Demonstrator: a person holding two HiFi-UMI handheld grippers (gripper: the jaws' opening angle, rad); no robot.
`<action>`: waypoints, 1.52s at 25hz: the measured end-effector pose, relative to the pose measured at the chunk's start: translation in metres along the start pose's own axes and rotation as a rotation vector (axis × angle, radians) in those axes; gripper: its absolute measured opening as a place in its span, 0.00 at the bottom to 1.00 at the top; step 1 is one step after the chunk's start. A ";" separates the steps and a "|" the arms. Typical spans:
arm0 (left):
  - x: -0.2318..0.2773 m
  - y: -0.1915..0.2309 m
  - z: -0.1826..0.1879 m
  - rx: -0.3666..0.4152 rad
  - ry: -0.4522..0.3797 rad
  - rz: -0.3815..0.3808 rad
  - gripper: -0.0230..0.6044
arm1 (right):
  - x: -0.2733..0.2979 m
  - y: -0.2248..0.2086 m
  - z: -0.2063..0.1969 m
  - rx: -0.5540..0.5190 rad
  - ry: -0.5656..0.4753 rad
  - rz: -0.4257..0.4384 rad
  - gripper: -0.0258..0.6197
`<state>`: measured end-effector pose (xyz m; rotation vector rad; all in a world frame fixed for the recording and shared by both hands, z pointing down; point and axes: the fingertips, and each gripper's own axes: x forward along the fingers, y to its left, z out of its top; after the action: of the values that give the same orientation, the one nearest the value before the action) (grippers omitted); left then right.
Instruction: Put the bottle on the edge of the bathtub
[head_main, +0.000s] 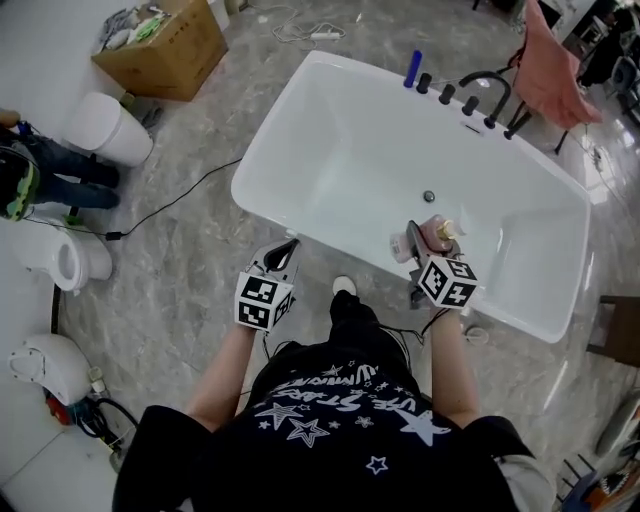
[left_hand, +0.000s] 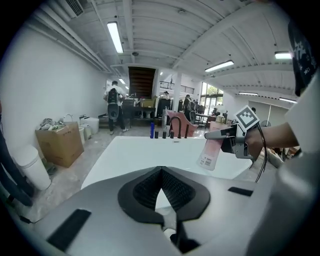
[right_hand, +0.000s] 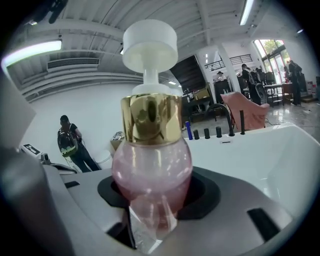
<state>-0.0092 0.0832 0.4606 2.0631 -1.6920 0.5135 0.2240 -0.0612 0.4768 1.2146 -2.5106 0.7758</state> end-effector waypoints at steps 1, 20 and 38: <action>0.012 0.003 0.007 -0.004 0.007 0.005 0.06 | 0.011 -0.008 0.008 0.005 0.003 0.002 0.39; 0.097 0.086 0.064 -0.063 0.029 0.087 0.06 | 0.158 -0.031 0.052 0.003 0.076 0.067 0.39; 0.198 0.242 0.095 0.001 0.036 -0.167 0.06 | 0.315 0.030 0.101 0.010 0.048 -0.148 0.39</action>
<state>-0.2077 -0.1724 0.5072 2.1588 -1.4824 0.4939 0.0053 -0.3071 0.5192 1.3503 -2.3500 0.7718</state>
